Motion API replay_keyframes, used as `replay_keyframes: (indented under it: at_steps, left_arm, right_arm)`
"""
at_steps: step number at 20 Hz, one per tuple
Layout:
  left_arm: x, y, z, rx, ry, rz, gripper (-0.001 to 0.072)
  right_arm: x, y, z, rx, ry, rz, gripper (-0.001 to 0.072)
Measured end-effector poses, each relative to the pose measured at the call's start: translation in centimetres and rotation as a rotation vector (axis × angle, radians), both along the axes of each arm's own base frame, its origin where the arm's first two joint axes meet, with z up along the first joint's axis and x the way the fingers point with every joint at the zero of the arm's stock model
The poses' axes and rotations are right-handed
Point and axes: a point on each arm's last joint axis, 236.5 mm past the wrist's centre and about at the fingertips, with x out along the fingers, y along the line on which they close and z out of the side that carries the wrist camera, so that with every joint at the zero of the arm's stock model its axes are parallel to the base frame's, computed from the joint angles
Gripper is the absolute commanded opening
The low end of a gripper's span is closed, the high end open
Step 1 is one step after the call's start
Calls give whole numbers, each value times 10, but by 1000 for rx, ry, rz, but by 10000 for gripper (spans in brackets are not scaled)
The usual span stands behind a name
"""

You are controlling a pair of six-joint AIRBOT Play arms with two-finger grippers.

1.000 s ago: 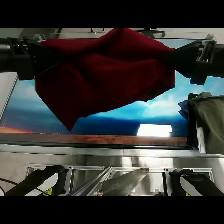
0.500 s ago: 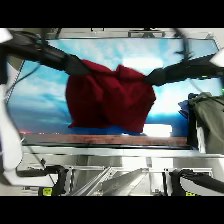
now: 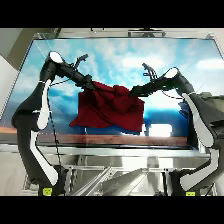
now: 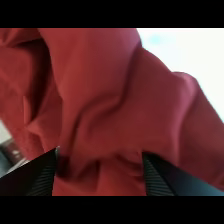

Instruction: Fold the shirts.

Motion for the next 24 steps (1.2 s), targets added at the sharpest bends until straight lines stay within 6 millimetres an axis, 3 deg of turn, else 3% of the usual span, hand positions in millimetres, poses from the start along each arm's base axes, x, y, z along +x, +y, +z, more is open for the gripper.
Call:
replay_keyframes:
  at_steps: [4, 6, 8, 11, 13, 15, 16, 17, 18, 22, 24]
  left_arm:
    - [30, 23, -32, -2, -20, 98, 22]
    - [42, 31, -37, -11, -49, 134, 22]
    - [51, 36, -39, -15, -73, 157, 22]
    - [57, 39, -41, -18, -96, 170, 23]
    - [60, 39, -41, -22, -105, 176, 22]
    - [61, 36, -38, -40, -107, 178, 21]
    - [61, 34, -36, -50, -107, 182, 21]
    - [61, 33, -35, -59, -106, 184, 21]
    - [62, 34, -33, -69, -105, 189, 21]
    - [61, 43, -29, -88, -92, 198, 12]
    - [58, 55, -22, -91, -83, 201, 10]
  right_arm:
    - [-6, -54, 9, -65, 66, -41, 572]
    - [-30, -77, 4, -104, 148, -57, 572]
    - [-67, -84, -9, -124, 243, -57, 572]
    - [-126, -74, -41, -149, 353, -57, 573]
    - [-151, -56, -61, -147, 382, -60, 573]
    - [-163, -36, -73, -138, 378, -63, 568]
    - [-166, -26, -76, -128, 375, -65, 531]
    - [-166, -19, -78, -122, 364, -75, 179]
    - [-164, -16, -83, -133, 343, -83, 32]
    - [-145, -9, -78, -126, 267, -97, 17]
    - [-117, -15, -64, -126, 192, -119, 17]
